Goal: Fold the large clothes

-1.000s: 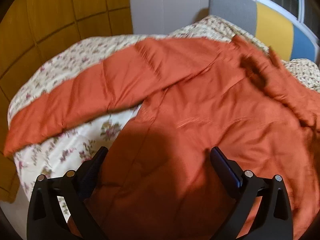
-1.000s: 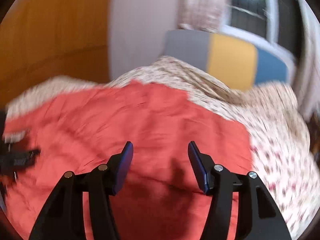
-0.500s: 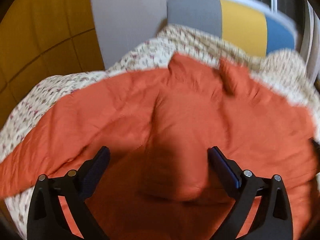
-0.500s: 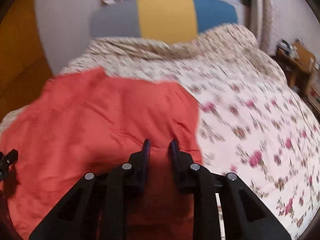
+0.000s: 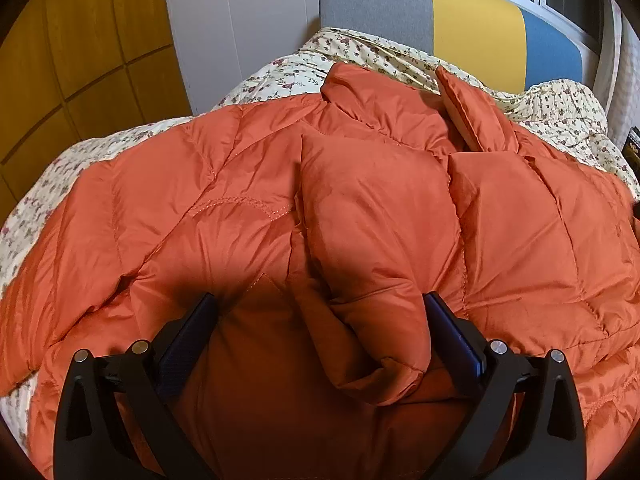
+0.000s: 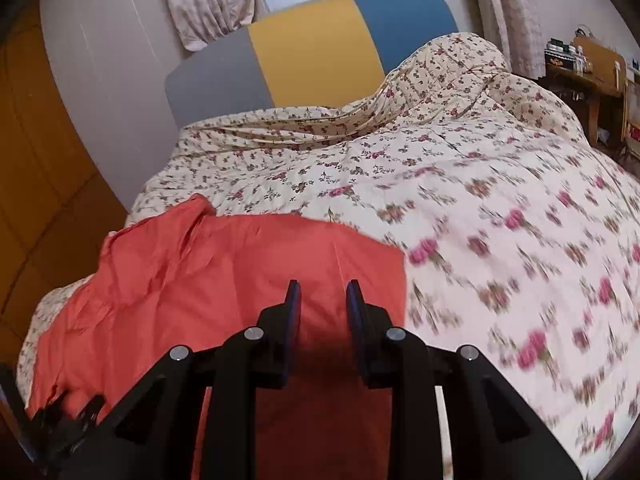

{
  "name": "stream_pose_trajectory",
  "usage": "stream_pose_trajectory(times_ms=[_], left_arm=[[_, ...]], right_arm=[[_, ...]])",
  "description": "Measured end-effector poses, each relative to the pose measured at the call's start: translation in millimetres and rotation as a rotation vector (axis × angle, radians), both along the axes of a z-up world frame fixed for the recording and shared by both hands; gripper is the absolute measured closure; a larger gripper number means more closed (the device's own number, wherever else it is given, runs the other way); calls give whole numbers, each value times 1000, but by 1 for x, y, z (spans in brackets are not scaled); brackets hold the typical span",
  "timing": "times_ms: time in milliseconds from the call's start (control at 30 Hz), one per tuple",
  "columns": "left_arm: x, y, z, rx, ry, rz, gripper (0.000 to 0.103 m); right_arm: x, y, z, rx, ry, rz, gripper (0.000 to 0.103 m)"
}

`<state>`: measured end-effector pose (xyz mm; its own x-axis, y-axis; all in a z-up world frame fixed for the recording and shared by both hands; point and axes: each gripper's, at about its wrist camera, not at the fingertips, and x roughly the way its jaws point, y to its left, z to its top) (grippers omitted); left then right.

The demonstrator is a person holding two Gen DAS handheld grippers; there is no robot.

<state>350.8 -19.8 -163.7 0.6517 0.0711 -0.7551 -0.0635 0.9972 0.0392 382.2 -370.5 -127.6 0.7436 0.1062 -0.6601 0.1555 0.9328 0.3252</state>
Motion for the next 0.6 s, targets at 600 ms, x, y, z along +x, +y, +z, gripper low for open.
stream_pose_trajectory(times_ms=[600], left_arm=[[1, -1, -5, -10, 0, -3, 3]], right_arm=[[-43, -9, -16, -5, 0, -21, 70]])
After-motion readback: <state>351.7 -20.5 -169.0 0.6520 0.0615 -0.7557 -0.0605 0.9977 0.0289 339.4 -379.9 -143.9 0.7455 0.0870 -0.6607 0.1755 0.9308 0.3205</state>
